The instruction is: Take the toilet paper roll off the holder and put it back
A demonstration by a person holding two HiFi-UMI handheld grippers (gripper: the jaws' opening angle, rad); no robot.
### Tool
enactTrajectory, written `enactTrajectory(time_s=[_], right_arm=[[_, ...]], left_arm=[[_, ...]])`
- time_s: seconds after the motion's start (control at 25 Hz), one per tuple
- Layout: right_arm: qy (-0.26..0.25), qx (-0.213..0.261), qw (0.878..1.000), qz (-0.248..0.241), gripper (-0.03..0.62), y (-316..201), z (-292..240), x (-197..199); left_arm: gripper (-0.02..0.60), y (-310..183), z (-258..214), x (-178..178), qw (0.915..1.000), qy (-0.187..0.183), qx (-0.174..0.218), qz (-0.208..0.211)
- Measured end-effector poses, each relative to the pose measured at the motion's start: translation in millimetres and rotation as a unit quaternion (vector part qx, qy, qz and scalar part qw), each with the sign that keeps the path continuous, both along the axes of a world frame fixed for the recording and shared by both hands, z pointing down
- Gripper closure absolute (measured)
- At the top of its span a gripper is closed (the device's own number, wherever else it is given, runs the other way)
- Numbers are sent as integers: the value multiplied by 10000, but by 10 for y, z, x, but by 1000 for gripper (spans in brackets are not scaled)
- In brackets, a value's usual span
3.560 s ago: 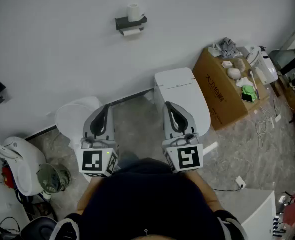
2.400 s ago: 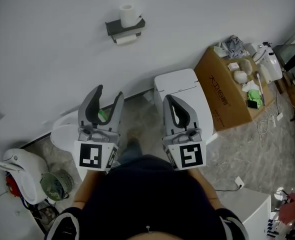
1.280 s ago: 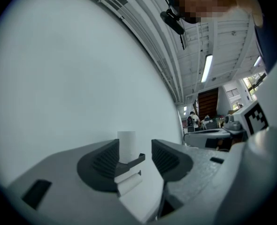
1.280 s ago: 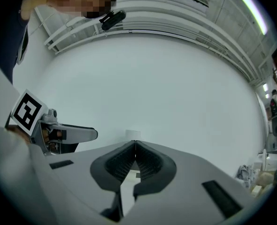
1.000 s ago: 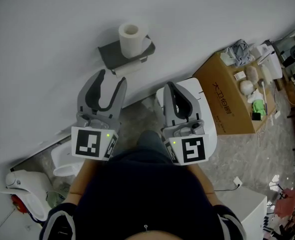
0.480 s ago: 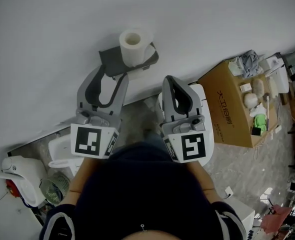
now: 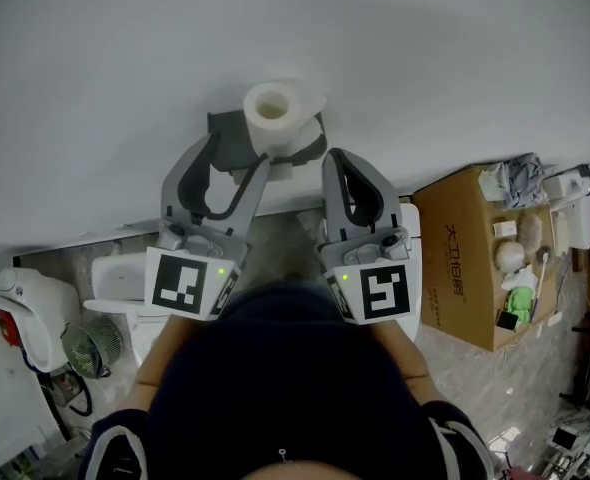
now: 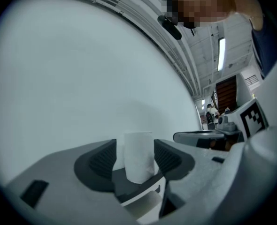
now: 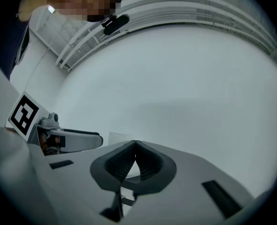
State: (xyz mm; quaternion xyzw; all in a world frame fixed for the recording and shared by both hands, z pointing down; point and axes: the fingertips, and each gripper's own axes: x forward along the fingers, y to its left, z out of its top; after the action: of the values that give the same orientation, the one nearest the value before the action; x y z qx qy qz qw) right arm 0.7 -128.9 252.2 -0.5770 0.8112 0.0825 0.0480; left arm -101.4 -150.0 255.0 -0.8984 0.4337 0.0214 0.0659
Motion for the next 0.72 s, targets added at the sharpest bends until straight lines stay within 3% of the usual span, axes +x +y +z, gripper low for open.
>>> enactTrajectory(time_s=[0.36, 0.72], right_arm=[[-93, 156, 9984, -527, 577, -228, -47, 137], [-102, 160, 9961, -862, 577, -315, -29, 233]], left_arm=[[283, -111, 3, 229, 9996, -45, -115, -261], [258, -216, -1, 316, 9970, -79, -346, -691]])
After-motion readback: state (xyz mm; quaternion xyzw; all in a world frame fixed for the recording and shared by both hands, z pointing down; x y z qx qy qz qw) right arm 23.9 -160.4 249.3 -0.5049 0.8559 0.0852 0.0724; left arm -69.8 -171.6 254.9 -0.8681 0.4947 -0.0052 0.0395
